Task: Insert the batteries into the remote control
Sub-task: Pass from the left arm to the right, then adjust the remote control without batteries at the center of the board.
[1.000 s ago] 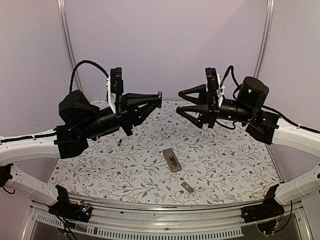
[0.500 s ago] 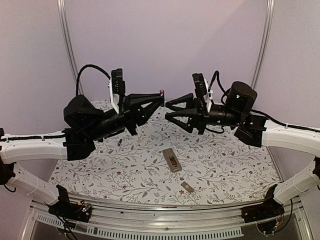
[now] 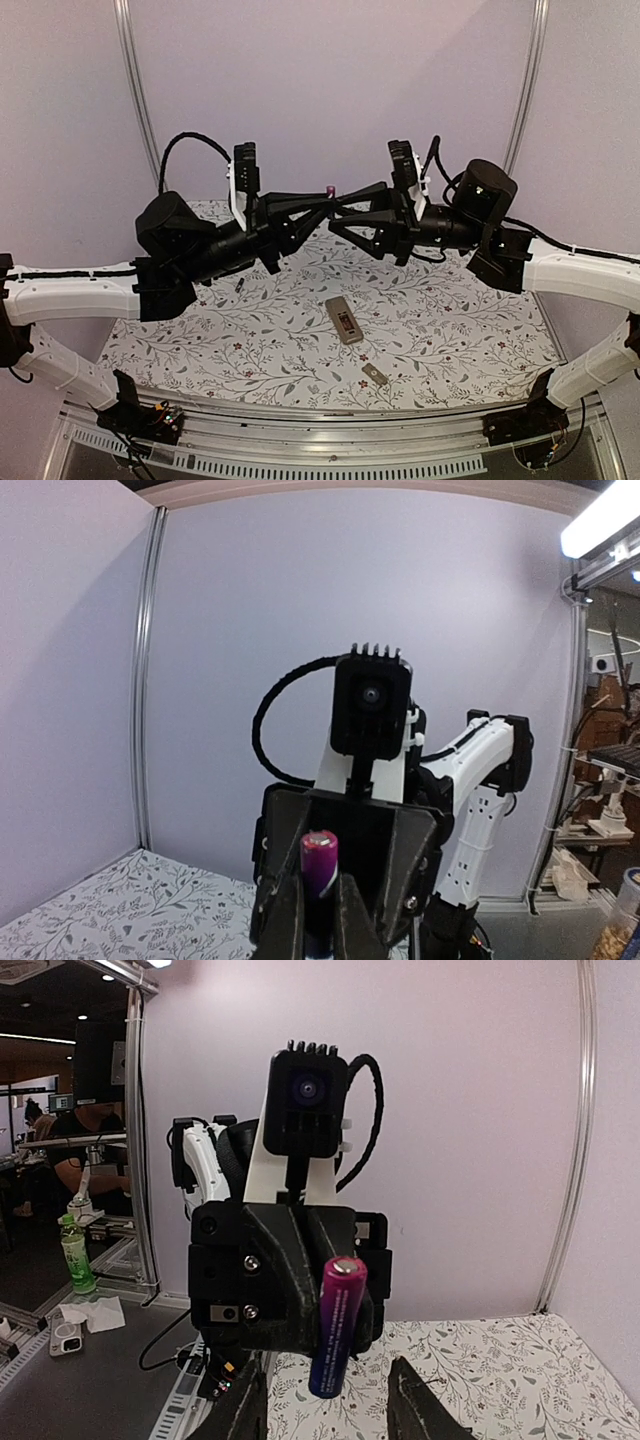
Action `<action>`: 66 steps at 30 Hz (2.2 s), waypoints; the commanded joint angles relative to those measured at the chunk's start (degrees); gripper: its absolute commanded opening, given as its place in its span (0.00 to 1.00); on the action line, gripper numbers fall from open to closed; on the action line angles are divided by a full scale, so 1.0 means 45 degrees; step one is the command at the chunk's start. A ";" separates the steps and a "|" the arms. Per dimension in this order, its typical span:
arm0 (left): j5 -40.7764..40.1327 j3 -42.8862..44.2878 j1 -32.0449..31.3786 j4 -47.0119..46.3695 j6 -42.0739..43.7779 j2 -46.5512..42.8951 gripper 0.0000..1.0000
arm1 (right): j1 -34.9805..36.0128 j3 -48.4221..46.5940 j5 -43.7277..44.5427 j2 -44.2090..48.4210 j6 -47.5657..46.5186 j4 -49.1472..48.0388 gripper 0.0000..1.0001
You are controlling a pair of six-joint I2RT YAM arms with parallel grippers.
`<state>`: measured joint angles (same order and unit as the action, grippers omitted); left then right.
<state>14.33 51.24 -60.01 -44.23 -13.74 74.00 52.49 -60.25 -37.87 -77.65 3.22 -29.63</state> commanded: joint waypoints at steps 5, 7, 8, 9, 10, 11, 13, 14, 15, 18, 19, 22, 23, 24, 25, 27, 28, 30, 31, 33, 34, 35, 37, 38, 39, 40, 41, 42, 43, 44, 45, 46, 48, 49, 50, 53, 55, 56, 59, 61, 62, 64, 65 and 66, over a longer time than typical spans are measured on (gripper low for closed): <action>0.0112 0.0039 -0.0161 0.0163 0.0058 0.0143 0.00 | 0.0074 -0.0380 -0.0001 -0.0332 -0.0013 -0.0167 0.31; 0.0098 0.0029 -0.0148 0.0160 0.0064 0.0129 0.00 | 0.0074 -0.0381 -0.0050 -0.0361 -0.0013 -0.0171 0.27; 0.0105 0.0003 -0.0154 0.0131 0.0086 0.0110 0.00 | 0.0074 -0.0393 -0.0055 -0.0379 0.0004 -0.0161 0.26; 0.0108 0.0000 -0.0153 0.0132 0.0128 0.0101 0.00 | 0.0074 -0.0390 -0.0061 -0.0381 0.0006 -0.0165 0.26; 0.0116 0.0041 -0.0155 0.0191 0.0151 0.0109 0.00 | 0.0074 -0.0382 -0.0047 -0.0382 0.0006 -0.0161 0.25; 0.0107 0.0095 -0.0146 0.0308 0.0173 0.0135 0.00 | 0.0084 -0.0381 -0.0023 -0.0367 -0.0004 -0.0155 0.23; 0.0000 0.0135 -0.0147 0.0449 0.0096 0.0194 0.00 | 0.0074 -0.0376 -0.0110 -0.0317 -0.0042 -0.0157 0.13; -0.0069 0.0124 -0.0149 0.0489 0.0049 0.0196 0.00 | 0.0074 -0.0351 -0.0078 -0.0276 -0.0068 -0.0165 0.03; -0.0163 0.0108 -0.0142 0.0553 0.0038 0.0197 0.00 | 0.0084 -0.0319 0.0022 -0.0203 -0.0071 -0.0158 0.00; -0.0388 0.0116 -0.0144 0.0857 0.0141 0.0115 0.00 | 0.0072 -0.0111 0.0373 0.0022 -0.0185 -0.0142 0.00; -0.0422 0.0116 -0.0134 0.0999 0.0212 0.0087 0.00 | 0.0069 -0.0027 0.0537 0.0152 -0.0212 -0.0106 0.00; -0.0617 0.0566 -0.0044 0.2065 0.0209 0.0093 0.33 | 0.0074 0.0058 0.1318 0.0390 -0.0302 0.0437 0.00; -0.0812 0.0727 -0.0005 0.2532 0.0183 0.0089 0.75 | 0.0064 0.0035 0.1673 0.0421 -0.0320 0.0764 0.00; -0.0971 0.0801 0.0022 0.2859 0.0206 0.0056 0.96 | 0.0056 -0.0016 0.2055 0.0422 -0.0339 0.1176 0.00; -0.1147 0.0793 0.0035 0.3059 0.0307 -0.0026 0.99 | 0.0037 -0.0074 0.2476 0.0420 -0.0362 0.1623 0.00; -0.1632 0.0572 0.0134 0.3194 0.0385 -0.0317 1.00 | -0.0071 -0.0242 0.3279 0.0371 -0.0335 0.2497 0.00; -0.1974 0.0439 0.0223 0.3257 0.0414 -0.0485 1.00 | -0.0181 -0.0271 0.3630 0.0334 -0.0207 0.2897 0.00; -0.2376 0.0317 0.0493 0.3783 0.0457 -0.0784 1.00 | -0.0637 -0.0280 0.4119 0.0220 0.0189 0.3711 0.00; -0.2590 0.0356 0.0668 0.4222 0.0455 -0.0897 1.00 | -0.0909 -0.0234 0.4211 0.0116 0.0600 0.4084 0.00; -0.2978 0.0561 0.1034 0.5251 0.0504 -0.1016 1.00 | -0.1352 -0.0120 0.4567 -0.0168 0.1096 0.4851 0.00; -0.3104 0.0712 0.1192 0.5816 0.0542 -0.1074 1.00 | -0.1547 -0.0068 0.4675 -0.0338 0.1245 0.5256 0.00; -0.3157 0.0796 0.1331 0.6309 0.0610 -0.1112 1.00 | -0.1691 -0.0041 0.4732 -0.0473 0.1484 0.5610 0.00; -0.3153 0.0935 0.1640 0.7196 0.0711 -0.1157 1.00 | -0.1863 -0.0051 0.4926 -0.0831 0.1768 0.6452 0.00; -0.3153 0.1020 0.1800 0.7619 0.0756 -0.1127 1.00 | -0.1904 -0.0093 0.5003 -0.0934 0.1855 0.6921 0.00; -0.3322 0.1138 0.1918 0.8104 0.0759 -0.1062 1.00 | -0.1975 -0.0142 0.5037 -0.1034 0.1938 0.7380 0.00; -0.3575 0.1272 0.2067 0.8536 0.0679 -0.0954 1.00 | -0.2021 -0.0185 0.5070 -0.1077 0.2035 0.7824 0.00; -0.3653 0.1423 0.2215 0.9003 0.0551 -0.0782 1.00 | -0.2034 -0.0208 0.5233 -0.1086 0.2066 0.8248 0.00; -0.3697 0.1559 0.2377 0.9396 0.0357 -0.0607 1.00 | -0.2035 -0.0227 0.5456 -0.1056 0.2148 0.8716 0.00; -0.3648 0.1693 0.2542 0.9706 0.0157 -0.0370 1.00 | -0.2035 -0.0191 0.5631 -0.0957 0.2202 0.9109 0.00; -0.3493 0.1810 0.2714 1.0179 0.0010 -0.0091 0.99 | -0.2055 -0.0062 0.5767 -0.0842 0.2273 0.9407 0.00; -0.3445 0.1979 0.2858 1.0553 -0.0196 0.0241 0.99 | -0.2092 0.0153 0.5860 -0.0717 0.2399 0.9652 0.00; -0.3441 0.2210 0.2965 1.0966 -0.0413 0.0632 0.98 | -0.2111 0.0311 0.5864 -0.0502 0.2509 0.9831 0.00; -0.3288 0.2793 0.3103 1.1689 -0.0619 0.1482 0.95 | -0.2127 0.0659 0.5848 -0.0325 0.2685 0.9979 0.00; -0.3282 0.3112 0.3160 1.2087 -0.0653 0.1910 0.94 | -0.2149 0.0796 0.5897 -0.0309 0.2690 0.9955 0.00; -0.3282 0.3467 0.3196 1.2551 -0.0619 0.2301 0.93 | -0.2179 0.0860 0.5905 -0.0368 0.2683 0.9971 0.00; -0.3783 0.4225 0.3310 1.3388 -0.0820 0.3169 0.91 | -0.2369 0.0533 0.5795 -0.1149 0.2259 0.9865 0.00; -0.4179 0.4204 0.3398 1.3517 -0.1192 0.3319 0.91 | -0.2486 -0.0142 0.5934 -0.1956 0.1942 0.9983 0.00; -0.4353 0.4062 0.3421 1.3512 -0.1416 0.3263 0.91 | -0.2546 -0.0488 0.6008 -0.2646 0.1672 1.0130 0.00; -0.4619 0.3558 0.3452 1.3530 -0.1889 0.2941 0.91 | -0.2819 -0.1404 0.5987 -0.3929 0.1211 1.0157 0.00; -0.4796 0.3184 0.3467 1.3634 -0.2087 0.2639 0.91 | -0.2891 -0.2010 0.5716 -0.5009 0.0958 1.0256 0.00; -0.4897 0.2975 0.3481 1.3668 -0.2167 0.2477 0.91 | -0.2894 -0.2328 0.5553 -0.5557 0.0859 1.0285 0.00; -0.5049 0.2346 0.3506 1.3669 -0.2348 0.2022 0.91 | -0.2900 -0.2887 0.5250 -0.6569 0.0760 1.0320 0.00; -0.5058 0.1975 0.3510 1.3580 -0.2395 0.1824 0.91 | -0.2895 -0.3187 0.5141 -0.7042 0.0737 1.0325 0.00; -0.5073 0.1587 0.3523 1.3493 -0.2413 0.1609 0.91 | -0.2895 -0.3476 0.5083 -0.7364 0.0683 1.0347 0.00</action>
<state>-6.61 63.55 -45.04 15.16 -22.37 84.95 39.66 -71.40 -12.84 -104.95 8.67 15.27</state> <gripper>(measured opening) 0.911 0.046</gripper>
